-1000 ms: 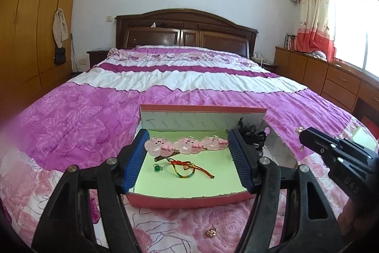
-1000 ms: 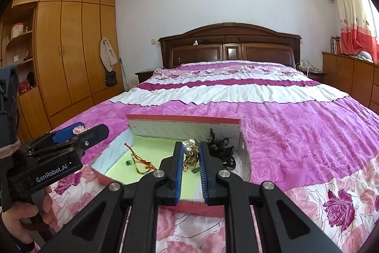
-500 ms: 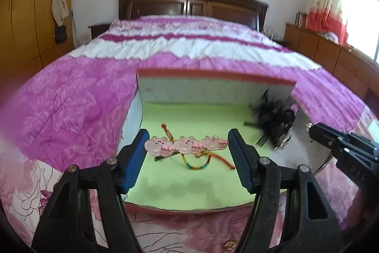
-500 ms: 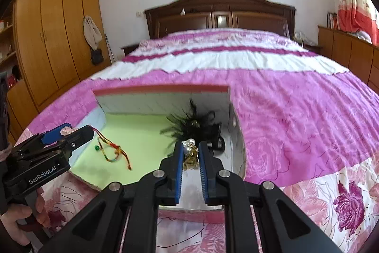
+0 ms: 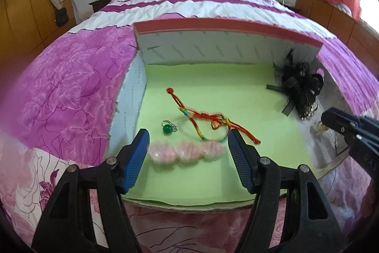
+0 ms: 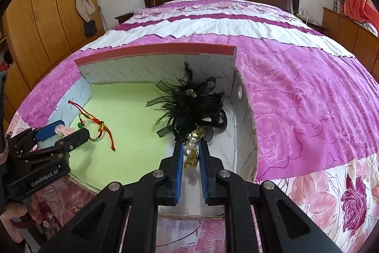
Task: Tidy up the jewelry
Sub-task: 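Open both tools to release the hairpin and earring into the box, then withdraw both tools from the box toward the remaining jewelry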
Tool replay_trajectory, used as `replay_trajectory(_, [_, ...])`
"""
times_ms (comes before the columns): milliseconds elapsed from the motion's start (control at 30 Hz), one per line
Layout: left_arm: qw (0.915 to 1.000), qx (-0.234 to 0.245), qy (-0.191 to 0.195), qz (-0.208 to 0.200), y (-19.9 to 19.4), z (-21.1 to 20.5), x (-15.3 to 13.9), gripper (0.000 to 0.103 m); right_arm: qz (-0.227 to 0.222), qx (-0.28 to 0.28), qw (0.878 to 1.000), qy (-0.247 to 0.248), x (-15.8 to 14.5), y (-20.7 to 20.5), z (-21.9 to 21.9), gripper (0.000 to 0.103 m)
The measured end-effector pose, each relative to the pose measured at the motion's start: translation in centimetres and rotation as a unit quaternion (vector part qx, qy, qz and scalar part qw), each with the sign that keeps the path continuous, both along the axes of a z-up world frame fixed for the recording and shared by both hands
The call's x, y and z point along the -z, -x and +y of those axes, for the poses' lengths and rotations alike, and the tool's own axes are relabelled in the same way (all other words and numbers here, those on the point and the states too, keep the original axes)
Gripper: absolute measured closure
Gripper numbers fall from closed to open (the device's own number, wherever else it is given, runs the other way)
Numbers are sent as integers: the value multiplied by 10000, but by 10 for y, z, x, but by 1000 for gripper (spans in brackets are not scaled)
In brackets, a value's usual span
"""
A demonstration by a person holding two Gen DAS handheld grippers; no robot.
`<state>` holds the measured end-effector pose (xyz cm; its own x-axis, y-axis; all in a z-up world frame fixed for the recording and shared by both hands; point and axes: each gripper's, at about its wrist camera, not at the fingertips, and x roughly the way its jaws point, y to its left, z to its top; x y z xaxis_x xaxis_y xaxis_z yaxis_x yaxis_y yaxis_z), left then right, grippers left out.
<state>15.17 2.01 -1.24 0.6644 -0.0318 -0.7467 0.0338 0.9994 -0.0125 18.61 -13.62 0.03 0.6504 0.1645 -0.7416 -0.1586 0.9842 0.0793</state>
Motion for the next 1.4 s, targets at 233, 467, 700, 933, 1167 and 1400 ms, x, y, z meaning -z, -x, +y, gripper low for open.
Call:
replay_trajectory(233, [9998, 25, 158, 92, 1, 3, -4, 41, -9, 0, 9998, -220, -5, 2, -3, 73])
replay_trajectory(467, [9987, -13, 511, -63, 11, 10, -17, 41, -314, -95, 9982, -505, -20, 19, -5, 62])
replay_trajectory(700, [9971, 82, 689, -319, 29, 12, -35, 41, -633, -7, 9945, -831, -38, 40, -12, 56])
replay_trajectory(933, [9943, 161, 842, -640, 50, 14, -55, 41, -1060, 122, 9874, -1172, -56, 68, -24, 50])
replay_trajectory(1167, [9926, 242, 924, -755, 69, 20, -64, 41, -1259, 94, 9838, -1275, -71, 92, -30, 49])
replay_trajectory(1400, [9936, 396, 923, -509, 80, 18, -57, 41, -1045, 79, 9881, -1126, -63, 110, -35, 49])
